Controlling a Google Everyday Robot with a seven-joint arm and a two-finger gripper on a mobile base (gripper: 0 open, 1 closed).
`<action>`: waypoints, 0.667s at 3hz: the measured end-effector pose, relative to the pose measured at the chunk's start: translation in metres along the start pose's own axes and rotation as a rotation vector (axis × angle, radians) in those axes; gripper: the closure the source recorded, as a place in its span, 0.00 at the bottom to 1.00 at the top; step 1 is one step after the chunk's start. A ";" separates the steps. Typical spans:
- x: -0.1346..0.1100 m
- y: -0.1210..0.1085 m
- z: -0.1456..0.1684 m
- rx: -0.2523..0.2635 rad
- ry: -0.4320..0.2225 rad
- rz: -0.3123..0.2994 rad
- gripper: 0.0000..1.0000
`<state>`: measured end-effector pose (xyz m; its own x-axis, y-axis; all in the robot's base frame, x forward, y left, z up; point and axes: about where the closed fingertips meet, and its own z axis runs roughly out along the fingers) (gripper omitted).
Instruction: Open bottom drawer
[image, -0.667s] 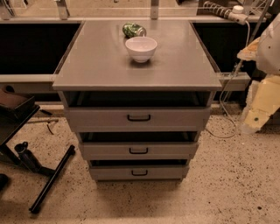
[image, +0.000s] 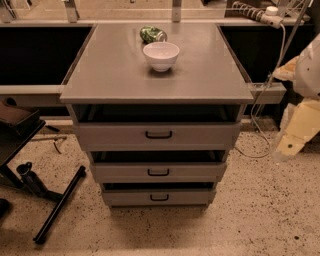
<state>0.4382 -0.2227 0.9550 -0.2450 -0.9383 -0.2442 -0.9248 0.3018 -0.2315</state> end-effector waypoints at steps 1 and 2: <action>0.008 0.015 0.039 -0.027 -0.051 0.030 0.00; 0.008 0.041 0.094 -0.080 -0.113 0.043 0.00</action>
Offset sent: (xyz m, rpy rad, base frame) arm -0.0219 0.0444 -0.1823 0.2383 0.1074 0.0266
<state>0.4257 -0.2016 0.8553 -0.2545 -0.8984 -0.3578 -0.9357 0.3222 -0.1436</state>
